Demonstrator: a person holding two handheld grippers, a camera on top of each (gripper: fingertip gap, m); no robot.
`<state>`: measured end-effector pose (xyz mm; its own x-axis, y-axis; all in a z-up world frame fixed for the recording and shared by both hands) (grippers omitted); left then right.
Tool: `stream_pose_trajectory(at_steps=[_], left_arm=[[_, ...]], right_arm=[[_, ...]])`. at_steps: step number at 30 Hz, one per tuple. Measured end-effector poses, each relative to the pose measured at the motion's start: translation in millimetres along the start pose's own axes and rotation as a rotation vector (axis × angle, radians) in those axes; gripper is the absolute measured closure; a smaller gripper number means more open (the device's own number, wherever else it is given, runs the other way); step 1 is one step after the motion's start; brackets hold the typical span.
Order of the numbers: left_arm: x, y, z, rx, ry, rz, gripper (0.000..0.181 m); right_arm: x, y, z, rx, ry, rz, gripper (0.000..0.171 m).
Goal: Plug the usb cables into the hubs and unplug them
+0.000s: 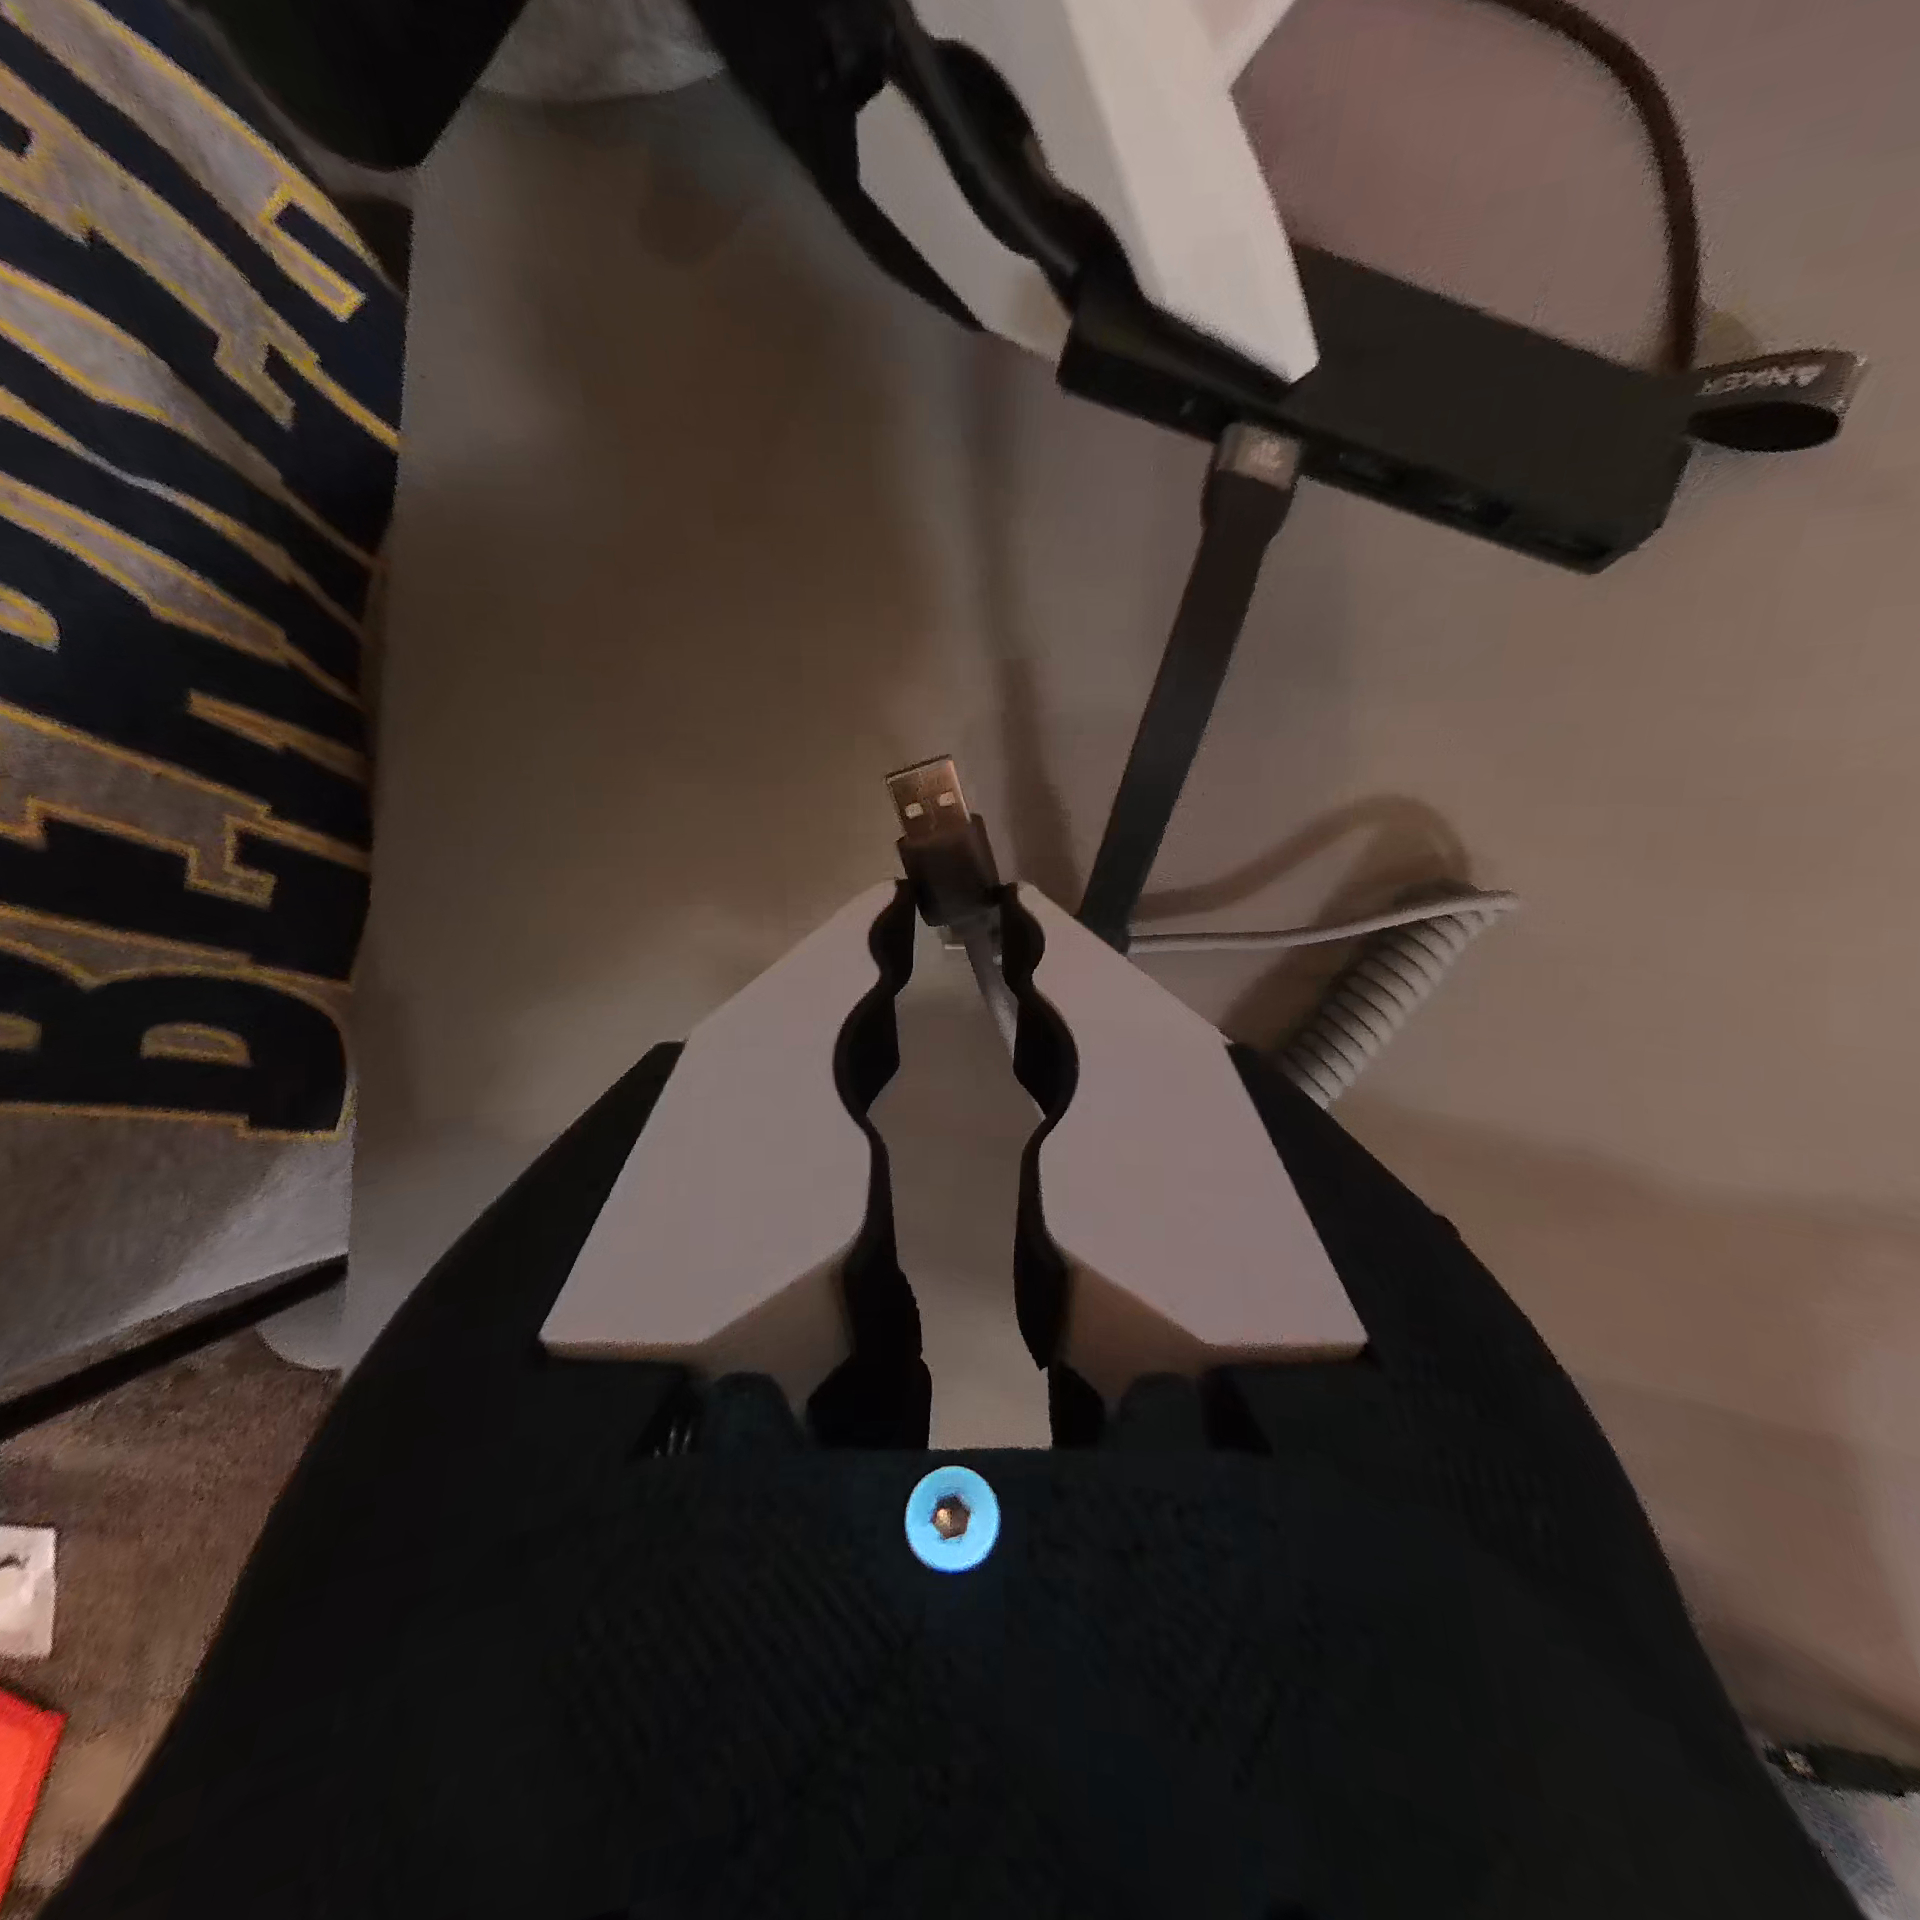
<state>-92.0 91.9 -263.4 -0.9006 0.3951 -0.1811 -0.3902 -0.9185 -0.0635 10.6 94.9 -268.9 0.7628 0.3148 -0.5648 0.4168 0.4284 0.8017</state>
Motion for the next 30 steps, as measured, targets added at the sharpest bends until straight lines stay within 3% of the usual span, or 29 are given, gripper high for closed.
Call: stream_pose_trajectory(at_steps=[12, 20, 30], left_arm=[[-2, 9, 24, -0.032, 0.403, -0.103, 0.173], [-12, 14, 26, -0.062, 0.331, -0.157, 0.173], [-20, 16, 17, -0.019, 0.298, -0.176, 0.173]], right_arm=[[-24, 8, 5, 0.131, -0.042, -0.065, 0.157], [-38, 37, 12, 0.14, -0.05, -0.139, 0.158], [-24, 51, -10, 0.312, -0.089, -0.11, 0.157]])
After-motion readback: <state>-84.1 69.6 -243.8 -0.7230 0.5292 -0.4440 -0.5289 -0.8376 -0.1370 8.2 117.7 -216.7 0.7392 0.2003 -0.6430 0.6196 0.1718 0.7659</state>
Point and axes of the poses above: each gripper's, where its closed fingertips meet, y back along the fingers, x out of its underside, z = x × y across the jaws, the point moved 2 cm from there along y, back along the fingers, and after that the axes turned 8 degrees about -x, right-handed, at the moved point
